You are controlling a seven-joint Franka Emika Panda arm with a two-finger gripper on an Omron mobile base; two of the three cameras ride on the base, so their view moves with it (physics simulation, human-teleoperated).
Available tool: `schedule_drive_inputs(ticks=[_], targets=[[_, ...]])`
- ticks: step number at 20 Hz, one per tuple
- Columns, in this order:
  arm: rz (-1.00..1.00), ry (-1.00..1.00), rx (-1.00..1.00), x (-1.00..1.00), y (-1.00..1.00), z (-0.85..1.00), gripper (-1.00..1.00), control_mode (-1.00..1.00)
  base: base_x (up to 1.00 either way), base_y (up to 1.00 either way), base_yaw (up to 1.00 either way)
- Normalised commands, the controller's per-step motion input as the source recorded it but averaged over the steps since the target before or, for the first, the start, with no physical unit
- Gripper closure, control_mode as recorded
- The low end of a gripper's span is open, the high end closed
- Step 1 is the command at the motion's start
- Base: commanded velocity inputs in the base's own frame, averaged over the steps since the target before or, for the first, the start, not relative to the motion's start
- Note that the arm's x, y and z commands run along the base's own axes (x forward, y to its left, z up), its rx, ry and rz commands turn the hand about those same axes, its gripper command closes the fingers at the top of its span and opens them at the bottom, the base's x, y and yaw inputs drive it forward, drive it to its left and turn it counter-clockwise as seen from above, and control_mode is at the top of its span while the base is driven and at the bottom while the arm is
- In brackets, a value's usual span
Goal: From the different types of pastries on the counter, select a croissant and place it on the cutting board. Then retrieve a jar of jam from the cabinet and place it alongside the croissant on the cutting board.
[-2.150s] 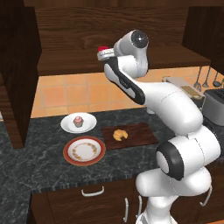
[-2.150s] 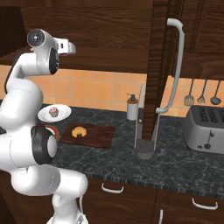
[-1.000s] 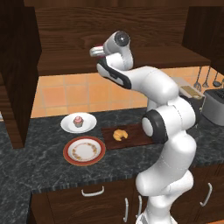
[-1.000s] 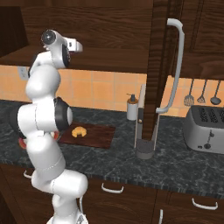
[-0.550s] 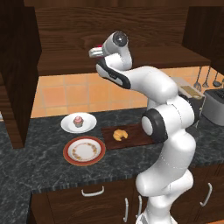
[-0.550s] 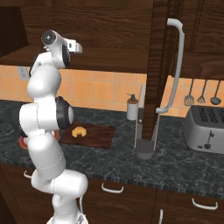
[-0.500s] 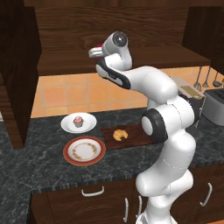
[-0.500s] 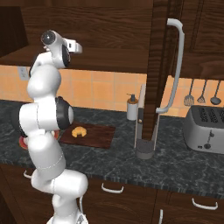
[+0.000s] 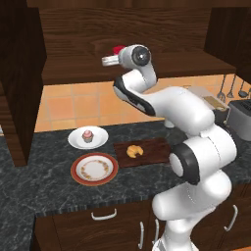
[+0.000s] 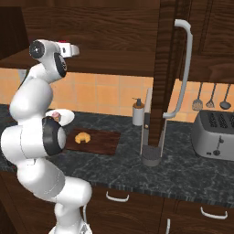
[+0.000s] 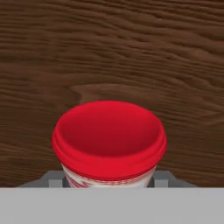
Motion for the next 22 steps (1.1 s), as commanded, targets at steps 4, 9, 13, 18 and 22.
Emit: schedule_drive_inputs(ticks=[4, 9, 13, 18, 22], targets=[[0.0, -0.12, 0.06, -1.0, -0.05, 0.15, 1.0, -1.0, 0.0, 0.0, 0.0], [0.02, 0.0, 0.17, -0.83, -0.12, 0.3, 1.0, -1.0, 0.0, 0.0, 0.0], [0.0, 0.0, 0.04, -0.65, -0.01, 0.08, 1.0, -1.0, 0.0, 0.0, 0.0], [0.0, 0.0, 0.02, -0.95, 0.0, 0.25, 1.0, -1.0, 0.0, 0.0, 0.0], [-0.04, 0.0, 0.06, -0.99, -0.08, 0.16, 1.0, -1.0, 0.0, 0.0, 0.0]])
